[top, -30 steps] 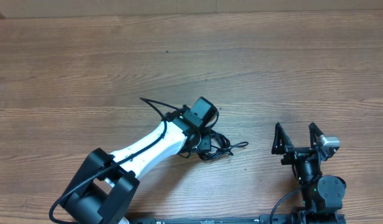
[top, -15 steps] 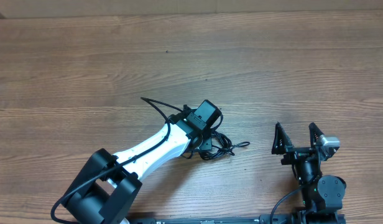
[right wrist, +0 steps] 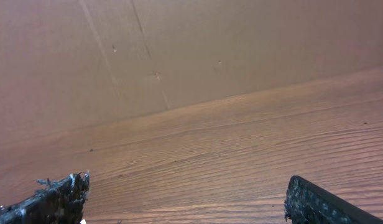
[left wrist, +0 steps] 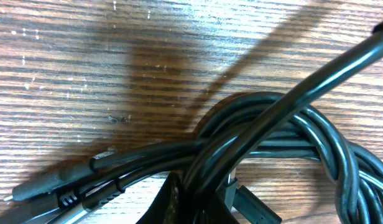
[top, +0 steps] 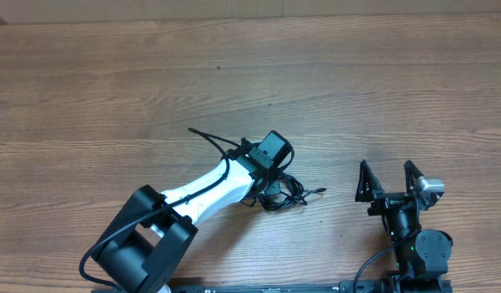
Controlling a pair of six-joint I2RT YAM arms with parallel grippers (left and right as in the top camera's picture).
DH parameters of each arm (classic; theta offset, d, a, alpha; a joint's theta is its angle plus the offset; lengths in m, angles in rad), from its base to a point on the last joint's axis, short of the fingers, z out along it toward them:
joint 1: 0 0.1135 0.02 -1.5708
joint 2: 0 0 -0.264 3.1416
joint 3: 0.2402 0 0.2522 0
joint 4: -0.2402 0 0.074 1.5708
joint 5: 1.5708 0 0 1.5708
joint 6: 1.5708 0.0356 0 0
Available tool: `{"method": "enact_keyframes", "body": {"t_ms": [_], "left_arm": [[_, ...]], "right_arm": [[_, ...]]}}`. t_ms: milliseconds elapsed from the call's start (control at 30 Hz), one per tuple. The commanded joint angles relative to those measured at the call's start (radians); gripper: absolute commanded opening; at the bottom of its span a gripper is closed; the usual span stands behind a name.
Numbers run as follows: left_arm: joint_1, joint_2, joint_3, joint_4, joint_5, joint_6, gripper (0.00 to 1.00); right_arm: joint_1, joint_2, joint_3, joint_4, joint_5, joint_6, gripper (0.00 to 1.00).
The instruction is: Untangle cables
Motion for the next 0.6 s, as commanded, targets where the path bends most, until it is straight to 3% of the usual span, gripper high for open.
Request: {"method": "enact_keyframes", "body": {"t_ms": [0,267,400,567], "left_arm": [[-0.006,0.024,0.011,-0.008,-0.013,-0.006,0.04],[0.017,-0.069,0.232,-0.312,-0.09,-0.007,0.04],[0.053,-0.129,0.407,-0.462,-0.085,-0.037,0.04],[0.113,-0.147,0.561,-0.614,-0.024,-0.063,0.04]], "right_arm": [[-0.002,-0.01,-0.011,0.006,-0.005,0.007,1.0],[-0.002,-0.01,-0.01,0.026,-0.024,0.01,1.0],[-0.002,-0.01,-0.01,0.036,-0.069,0.167,1.0],[-0.002,-0.01,0.052,-0.028,-0.122,0.176,1.0]]}}
